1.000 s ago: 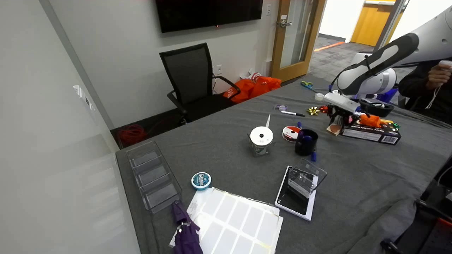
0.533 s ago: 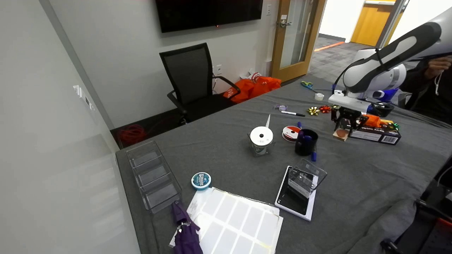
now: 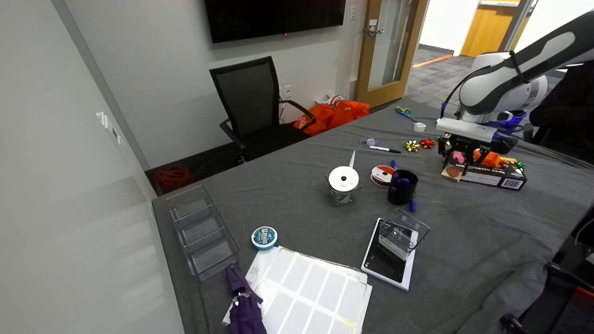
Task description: Put the match box inside the clear case on the left
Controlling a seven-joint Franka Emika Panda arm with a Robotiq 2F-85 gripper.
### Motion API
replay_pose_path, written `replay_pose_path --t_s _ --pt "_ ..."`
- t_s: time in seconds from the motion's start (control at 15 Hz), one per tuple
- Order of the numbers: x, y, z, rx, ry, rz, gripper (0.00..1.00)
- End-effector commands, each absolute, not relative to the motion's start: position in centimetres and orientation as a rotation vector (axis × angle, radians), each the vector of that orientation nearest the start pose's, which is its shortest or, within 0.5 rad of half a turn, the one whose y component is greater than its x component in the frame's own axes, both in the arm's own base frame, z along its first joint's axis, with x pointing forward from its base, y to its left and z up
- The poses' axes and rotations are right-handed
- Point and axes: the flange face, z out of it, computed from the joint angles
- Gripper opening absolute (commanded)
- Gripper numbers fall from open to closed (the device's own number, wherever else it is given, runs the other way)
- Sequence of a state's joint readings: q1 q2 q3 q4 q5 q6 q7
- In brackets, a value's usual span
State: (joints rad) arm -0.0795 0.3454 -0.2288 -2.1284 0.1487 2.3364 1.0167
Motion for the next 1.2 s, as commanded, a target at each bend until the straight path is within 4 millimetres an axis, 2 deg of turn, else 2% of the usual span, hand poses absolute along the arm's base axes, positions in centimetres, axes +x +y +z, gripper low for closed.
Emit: replay_pose_path --t_s 0.0,0.13,0.47,0.6,0.87,1.13 --pt "53.3 -16.0 23.7 -2.395 2.082 0.187 0.32" --pt "52.8 -14.3 23.4 -2.398 2.093 0.196 0.32" --pt "50.4 -8.3 21.7 -2.443 2.043 0.287 0.32" --pt "49.5 -5.9 21.7 -2.450 1.992 0.345 0.32" --pt "48.0 -1.7 23.2 -2.384 1.903 0.442 0.32" --pt "47.4 1.0 24.7 -2.294 1.830 0.468 0.32"
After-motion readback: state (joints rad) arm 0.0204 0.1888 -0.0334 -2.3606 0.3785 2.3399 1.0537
